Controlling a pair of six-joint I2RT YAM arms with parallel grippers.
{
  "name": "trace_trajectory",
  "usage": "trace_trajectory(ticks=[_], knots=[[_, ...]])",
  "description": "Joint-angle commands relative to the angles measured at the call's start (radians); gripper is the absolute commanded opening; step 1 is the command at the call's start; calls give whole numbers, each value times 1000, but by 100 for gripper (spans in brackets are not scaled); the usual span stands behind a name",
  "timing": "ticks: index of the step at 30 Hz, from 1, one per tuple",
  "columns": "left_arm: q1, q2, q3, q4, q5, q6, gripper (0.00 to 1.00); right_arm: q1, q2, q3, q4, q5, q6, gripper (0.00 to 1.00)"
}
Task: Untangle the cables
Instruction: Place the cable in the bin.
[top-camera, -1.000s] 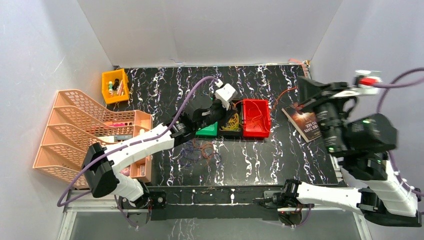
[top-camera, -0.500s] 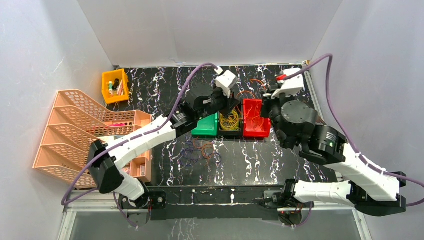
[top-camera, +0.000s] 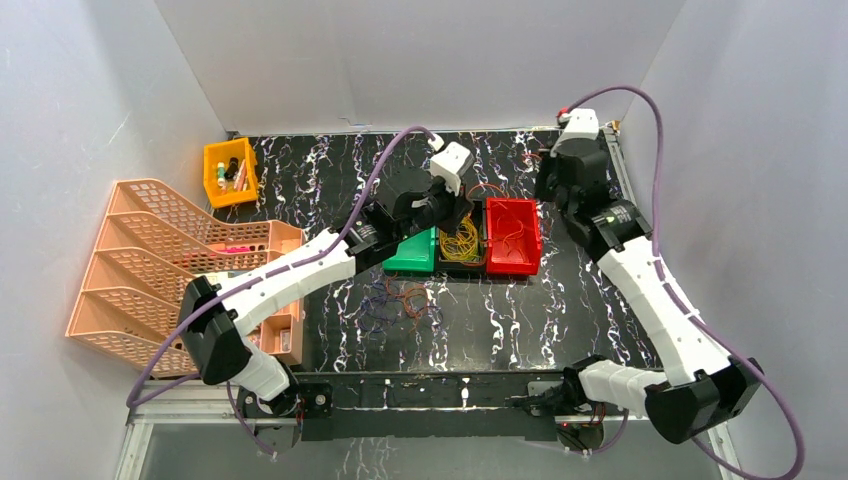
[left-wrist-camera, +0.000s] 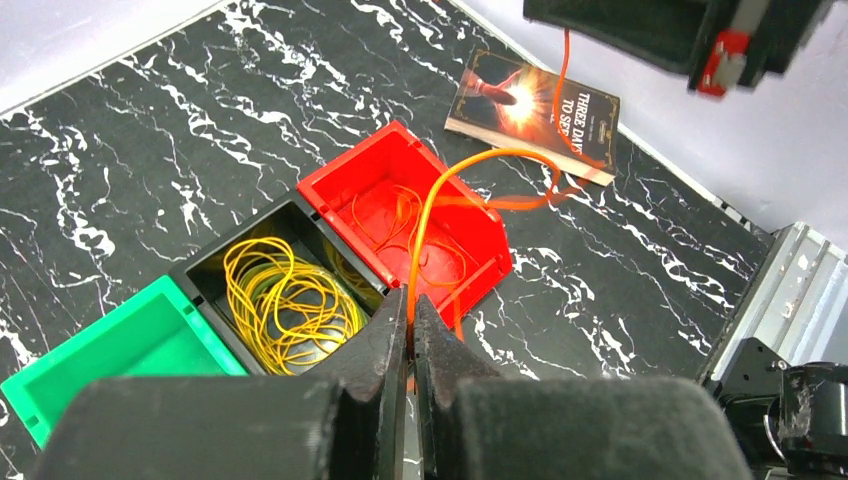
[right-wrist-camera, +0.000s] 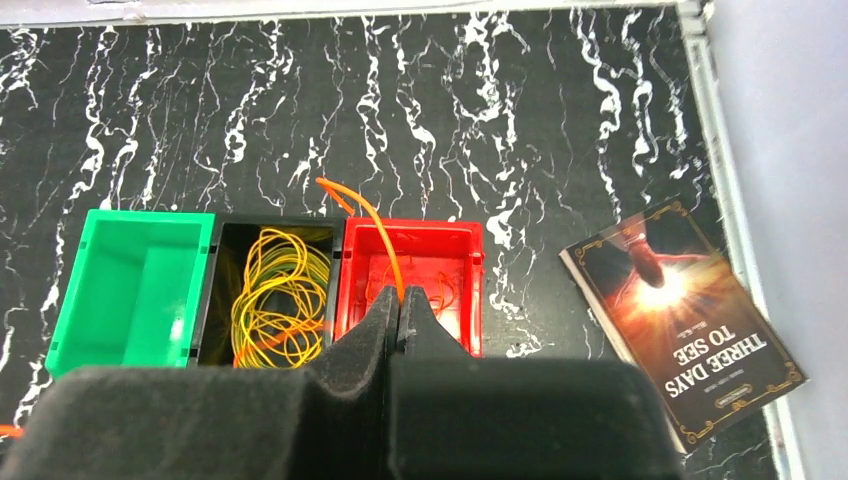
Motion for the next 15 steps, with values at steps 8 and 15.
trace_trajectory(ticks=[8,15], knots=[[7,83,123,-33,82,-1,0,-284,-52,-2,99,-456,79,2],[7,173,248,-29,143,12,0,-298,-123,-19,63,-447,55,0]])
